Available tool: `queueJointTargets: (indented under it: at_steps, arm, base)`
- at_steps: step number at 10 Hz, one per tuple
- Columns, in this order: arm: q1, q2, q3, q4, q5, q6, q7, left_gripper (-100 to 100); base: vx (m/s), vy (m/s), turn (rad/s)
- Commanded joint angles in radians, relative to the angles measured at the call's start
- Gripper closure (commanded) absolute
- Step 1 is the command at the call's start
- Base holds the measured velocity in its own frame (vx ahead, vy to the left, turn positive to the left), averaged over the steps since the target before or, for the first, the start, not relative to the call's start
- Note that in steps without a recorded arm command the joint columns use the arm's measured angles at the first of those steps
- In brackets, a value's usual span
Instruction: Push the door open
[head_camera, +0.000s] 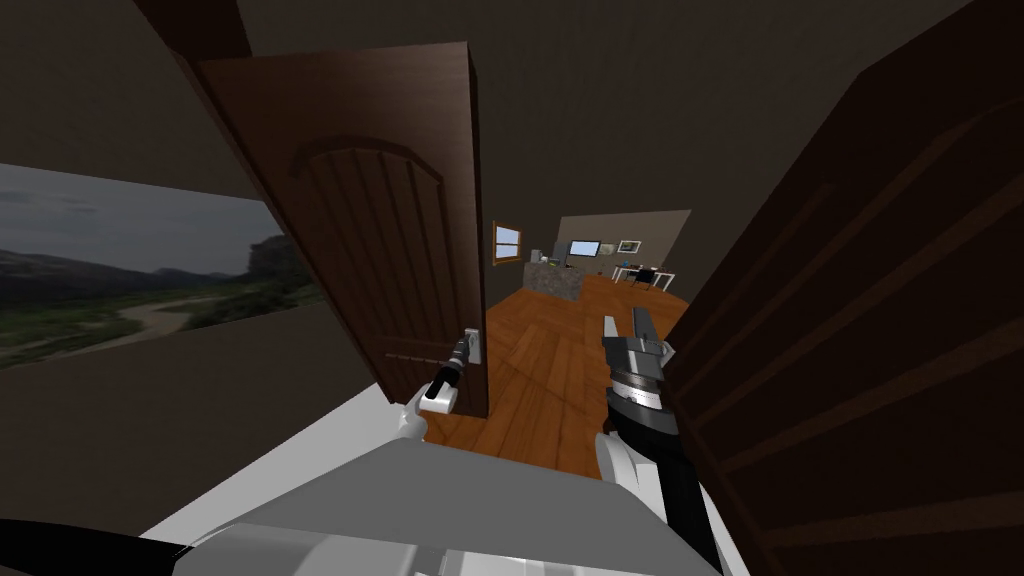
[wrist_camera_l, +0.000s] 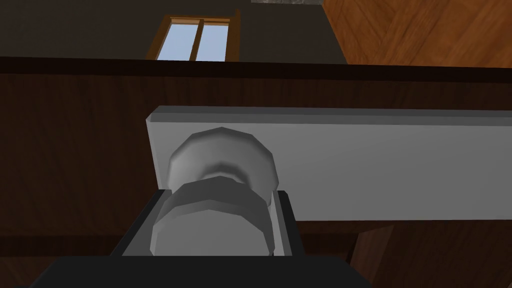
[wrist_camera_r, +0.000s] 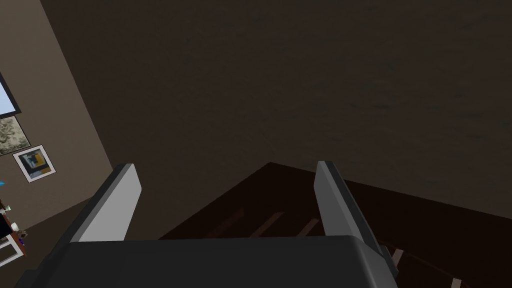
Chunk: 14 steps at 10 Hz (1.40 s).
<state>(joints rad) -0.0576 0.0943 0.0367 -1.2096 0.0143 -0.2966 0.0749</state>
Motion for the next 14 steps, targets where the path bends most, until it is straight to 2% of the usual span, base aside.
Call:
queueJointTargets:
  at_steps: [1, 3, 4, 14]
  arm:
    - [-0.013, -0.002, 0.022, 0.007, 0.003, -0.002, -0.006, 100]
    - [-0.019, -0.006, 0.040, 0.015, 0.005, -0.002, -0.011, 100]
    - [-0.013, -0.006, 0.035, 0.016, 0.003, -0.001, -0.010, 100]
    - [-0.024, 0.008, 0.144, 0.034, 0.018, -0.004, -0.034, 100]
  base:
    - [0.151, -0.102, 0.066]
    - [0.164, -0.097, 0.052]
    - [0.083, -0.044, 0.035]
    - [0.186, -0.052, 0.047]
